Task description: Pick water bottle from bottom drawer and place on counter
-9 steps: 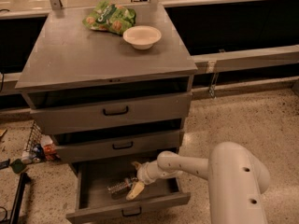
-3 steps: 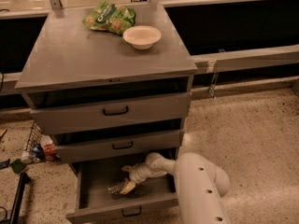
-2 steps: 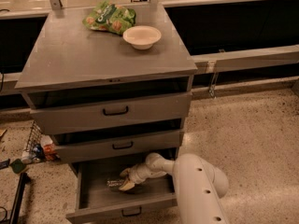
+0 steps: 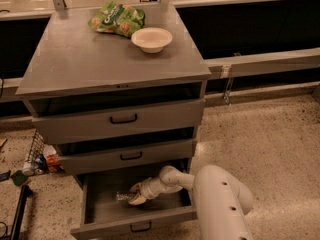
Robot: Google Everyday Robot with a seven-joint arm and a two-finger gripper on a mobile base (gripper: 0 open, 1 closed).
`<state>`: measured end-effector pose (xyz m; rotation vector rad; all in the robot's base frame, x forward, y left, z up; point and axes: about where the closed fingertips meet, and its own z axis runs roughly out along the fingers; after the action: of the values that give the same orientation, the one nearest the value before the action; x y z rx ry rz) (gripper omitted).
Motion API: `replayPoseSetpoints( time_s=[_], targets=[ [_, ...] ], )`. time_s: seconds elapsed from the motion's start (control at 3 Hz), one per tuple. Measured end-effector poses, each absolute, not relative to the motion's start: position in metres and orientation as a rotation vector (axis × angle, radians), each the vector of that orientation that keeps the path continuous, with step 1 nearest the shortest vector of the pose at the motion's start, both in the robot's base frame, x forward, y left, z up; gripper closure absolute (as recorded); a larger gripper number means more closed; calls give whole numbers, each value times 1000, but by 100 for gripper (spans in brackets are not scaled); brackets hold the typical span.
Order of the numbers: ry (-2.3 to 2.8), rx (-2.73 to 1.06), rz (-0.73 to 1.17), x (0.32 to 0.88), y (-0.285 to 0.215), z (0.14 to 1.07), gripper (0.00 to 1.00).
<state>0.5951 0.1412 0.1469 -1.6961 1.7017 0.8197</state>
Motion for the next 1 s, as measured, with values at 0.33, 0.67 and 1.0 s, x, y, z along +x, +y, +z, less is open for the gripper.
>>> replayPoseSetpoints(
  time_s=[0.33,0.67,1.0],
  targets=[
    [1682,-1673,761,598,118,185,100],
    [1666,-1659,716,588,91,246,100],
    [1630,-1694,769,546,75,301,100]
  ],
)
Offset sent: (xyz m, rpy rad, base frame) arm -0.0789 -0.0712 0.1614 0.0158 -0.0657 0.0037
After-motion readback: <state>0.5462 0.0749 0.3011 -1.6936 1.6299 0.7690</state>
